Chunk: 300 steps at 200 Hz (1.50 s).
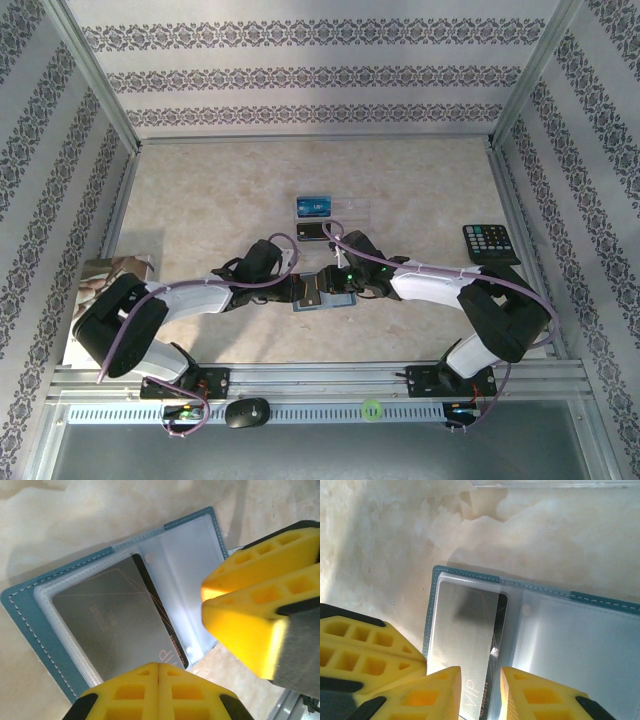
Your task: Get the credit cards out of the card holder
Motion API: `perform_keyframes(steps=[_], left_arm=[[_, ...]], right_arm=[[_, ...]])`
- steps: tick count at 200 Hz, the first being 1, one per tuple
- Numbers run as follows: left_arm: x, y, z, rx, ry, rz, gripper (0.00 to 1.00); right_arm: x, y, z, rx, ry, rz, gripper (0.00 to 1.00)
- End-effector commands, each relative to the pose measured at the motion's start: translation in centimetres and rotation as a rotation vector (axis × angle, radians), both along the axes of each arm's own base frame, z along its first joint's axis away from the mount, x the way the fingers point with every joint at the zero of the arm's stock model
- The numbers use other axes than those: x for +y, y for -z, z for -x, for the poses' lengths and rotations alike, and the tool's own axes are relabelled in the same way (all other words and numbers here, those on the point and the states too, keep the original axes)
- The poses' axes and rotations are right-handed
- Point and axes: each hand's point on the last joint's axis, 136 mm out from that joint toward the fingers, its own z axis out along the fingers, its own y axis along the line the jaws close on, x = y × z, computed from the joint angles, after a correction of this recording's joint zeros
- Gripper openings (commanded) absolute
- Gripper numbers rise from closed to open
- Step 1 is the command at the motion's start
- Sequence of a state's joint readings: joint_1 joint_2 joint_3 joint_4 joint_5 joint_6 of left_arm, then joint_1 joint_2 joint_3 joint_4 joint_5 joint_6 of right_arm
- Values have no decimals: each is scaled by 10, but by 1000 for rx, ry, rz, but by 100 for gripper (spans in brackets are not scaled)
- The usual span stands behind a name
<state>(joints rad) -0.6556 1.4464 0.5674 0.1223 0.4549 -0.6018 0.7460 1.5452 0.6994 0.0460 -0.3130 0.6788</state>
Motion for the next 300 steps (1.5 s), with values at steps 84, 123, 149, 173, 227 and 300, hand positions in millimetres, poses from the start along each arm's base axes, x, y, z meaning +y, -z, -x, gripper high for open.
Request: perform_keyframes(steps=[84, 123, 149, 173, 227, 300], left_arm=[[15, 28, -3, 16, 9, -160, 0], [14, 39, 2, 50, 17, -152, 0], [14, 41, 4, 60, 15, -146, 0], [14, 42, 5, 63, 17, -143, 0], [14, 42, 6, 69, 17, -136, 0], [20, 43, 8, 78, -2, -127, 0]], right_arm=[[3, 14, 2, 88, -13, -30, 22], [4, 19, -3, 104, -5, -43, 21], [5, 22, -5, 116, 2, -53, 20], [9, 23, -6, 120, 0, -70, 19], [2, 27, -6, 125, 38, -70, 3], [-38, 28, -8, 74, 161, 18, 0]])
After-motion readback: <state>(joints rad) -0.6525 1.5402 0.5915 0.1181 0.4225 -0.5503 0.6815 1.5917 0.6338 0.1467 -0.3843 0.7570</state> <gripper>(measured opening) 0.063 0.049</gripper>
